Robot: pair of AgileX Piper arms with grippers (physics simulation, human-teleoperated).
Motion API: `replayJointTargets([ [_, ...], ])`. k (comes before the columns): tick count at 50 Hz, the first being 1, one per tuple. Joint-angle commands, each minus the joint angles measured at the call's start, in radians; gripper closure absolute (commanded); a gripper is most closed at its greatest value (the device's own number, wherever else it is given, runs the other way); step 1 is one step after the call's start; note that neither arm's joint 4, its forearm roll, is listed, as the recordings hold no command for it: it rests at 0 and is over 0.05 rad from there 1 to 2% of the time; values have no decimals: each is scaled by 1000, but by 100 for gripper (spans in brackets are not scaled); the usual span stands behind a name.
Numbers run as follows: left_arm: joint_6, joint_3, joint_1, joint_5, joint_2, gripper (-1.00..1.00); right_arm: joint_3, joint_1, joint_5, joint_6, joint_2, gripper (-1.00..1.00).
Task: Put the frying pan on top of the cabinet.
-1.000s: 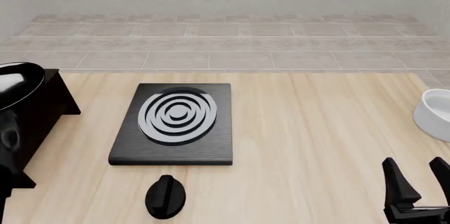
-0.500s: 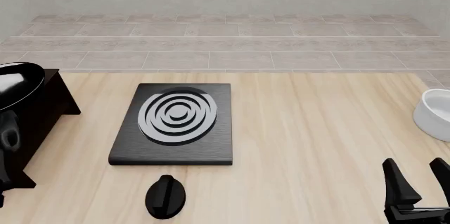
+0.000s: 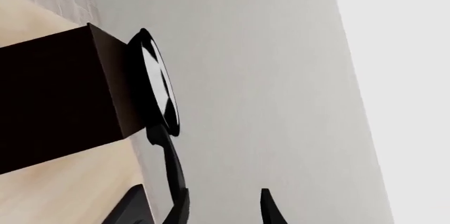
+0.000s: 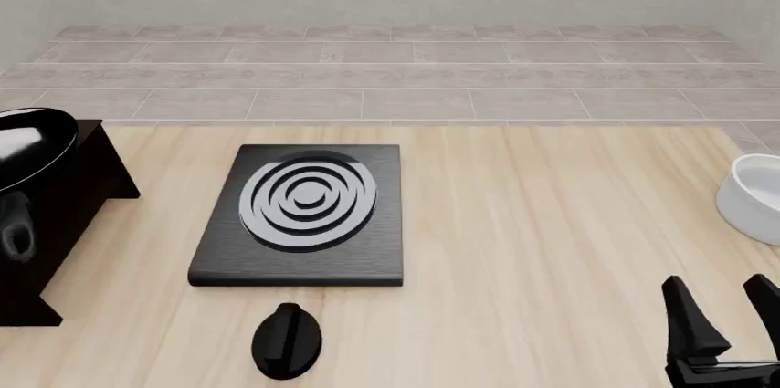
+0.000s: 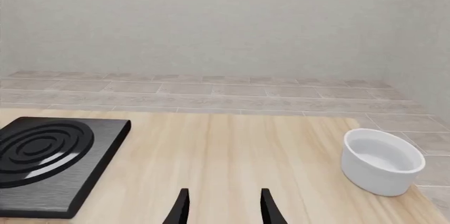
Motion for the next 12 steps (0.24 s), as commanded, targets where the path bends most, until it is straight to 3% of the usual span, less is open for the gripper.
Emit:
replayJointTargets([
  [1,2,-43,27,182,-171,-100,0,6,2,-1,-4,-100],
  [12,13,-128,9,282,-226,-100,0,6,10,-1,-17,-100],
])
